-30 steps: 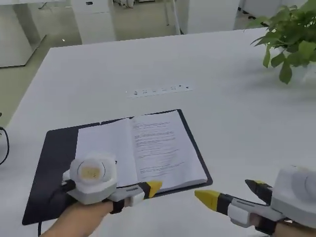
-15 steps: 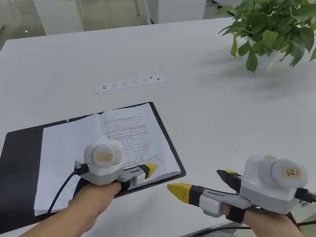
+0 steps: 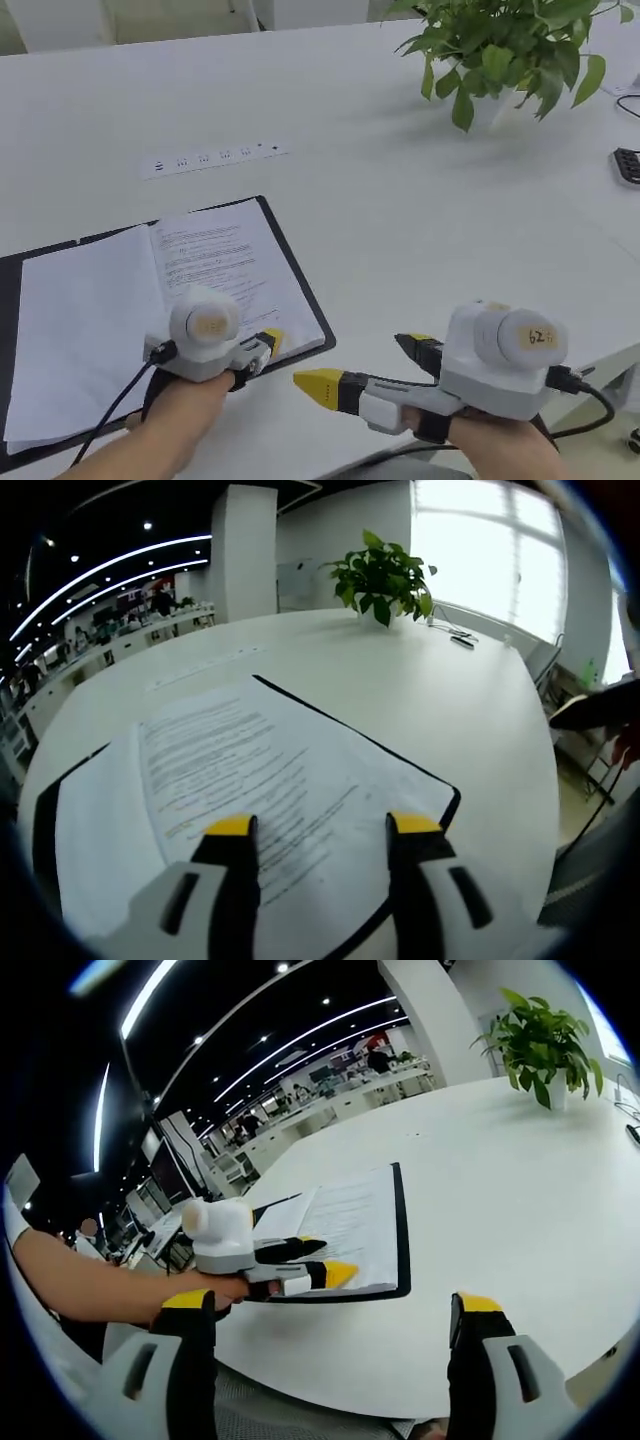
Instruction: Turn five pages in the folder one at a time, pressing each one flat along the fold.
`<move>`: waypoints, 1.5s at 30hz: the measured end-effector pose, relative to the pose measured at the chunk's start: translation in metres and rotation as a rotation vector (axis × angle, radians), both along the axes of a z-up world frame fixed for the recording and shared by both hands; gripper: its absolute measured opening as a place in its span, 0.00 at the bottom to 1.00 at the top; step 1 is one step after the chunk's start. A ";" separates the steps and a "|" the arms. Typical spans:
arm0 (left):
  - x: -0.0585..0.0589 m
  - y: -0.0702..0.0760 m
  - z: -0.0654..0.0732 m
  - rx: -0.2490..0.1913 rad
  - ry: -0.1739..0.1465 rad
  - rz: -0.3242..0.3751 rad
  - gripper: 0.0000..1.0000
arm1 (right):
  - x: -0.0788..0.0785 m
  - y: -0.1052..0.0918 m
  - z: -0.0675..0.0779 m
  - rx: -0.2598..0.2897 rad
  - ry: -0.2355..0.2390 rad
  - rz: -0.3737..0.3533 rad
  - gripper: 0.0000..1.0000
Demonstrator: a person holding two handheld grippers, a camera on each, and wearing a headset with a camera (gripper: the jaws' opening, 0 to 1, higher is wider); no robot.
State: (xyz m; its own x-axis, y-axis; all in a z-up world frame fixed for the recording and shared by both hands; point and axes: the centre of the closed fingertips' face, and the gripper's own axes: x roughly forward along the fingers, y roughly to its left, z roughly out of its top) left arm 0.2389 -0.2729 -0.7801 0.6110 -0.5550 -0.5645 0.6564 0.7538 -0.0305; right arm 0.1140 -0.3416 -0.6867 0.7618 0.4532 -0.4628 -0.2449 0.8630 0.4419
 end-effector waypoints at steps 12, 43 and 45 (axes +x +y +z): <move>-0.001 -0.001 0.000 -0.030 -0.076 -0.013 0.39 | 0.003 0.001 -0.006 0.007 0.015 0.008 0.96; 0.002 0.001 0.000 -0.055 -0.118 -0.008 0.19 | 0.005 0.005 -0.009 0.016 0.027 0.014 0.94; 0.002 0.001 -0.001 -0.061 -0.116 -0.003 0.18 | 0.005 0.006 -0.009 0.017 0.025 0.015 0.94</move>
